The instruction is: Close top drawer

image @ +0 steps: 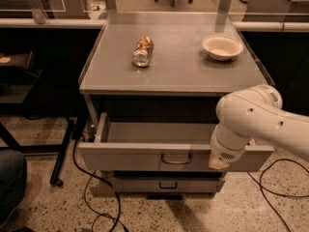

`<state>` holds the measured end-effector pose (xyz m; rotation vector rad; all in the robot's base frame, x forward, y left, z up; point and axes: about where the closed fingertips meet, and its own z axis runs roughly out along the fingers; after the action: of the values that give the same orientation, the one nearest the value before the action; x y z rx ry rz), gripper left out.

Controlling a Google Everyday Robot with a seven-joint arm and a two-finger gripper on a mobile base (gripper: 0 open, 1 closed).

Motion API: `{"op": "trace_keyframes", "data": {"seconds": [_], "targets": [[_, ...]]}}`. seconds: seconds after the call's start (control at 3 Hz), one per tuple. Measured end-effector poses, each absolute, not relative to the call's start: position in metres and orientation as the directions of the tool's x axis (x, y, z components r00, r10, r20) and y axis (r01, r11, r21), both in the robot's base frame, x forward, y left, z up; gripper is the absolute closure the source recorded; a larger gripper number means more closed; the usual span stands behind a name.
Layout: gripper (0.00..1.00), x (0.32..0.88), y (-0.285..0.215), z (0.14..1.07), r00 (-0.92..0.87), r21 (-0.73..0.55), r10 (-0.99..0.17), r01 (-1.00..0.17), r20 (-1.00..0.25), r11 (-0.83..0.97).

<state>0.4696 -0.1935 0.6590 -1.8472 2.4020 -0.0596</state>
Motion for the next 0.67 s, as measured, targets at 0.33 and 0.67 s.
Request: {"op": "trace_keyframes", "data": {"seconds": [0.33,0.67], "targets": [[0.81,0.4696,-0.1935,0.659,-0.253,-0.099,-0.965,-0.961,-0.063,0.259],[0.58,0.4696,-0.1935,0.659,-0.253,-0.099,-0.965,-0.961,-0.063,0.259]]}}
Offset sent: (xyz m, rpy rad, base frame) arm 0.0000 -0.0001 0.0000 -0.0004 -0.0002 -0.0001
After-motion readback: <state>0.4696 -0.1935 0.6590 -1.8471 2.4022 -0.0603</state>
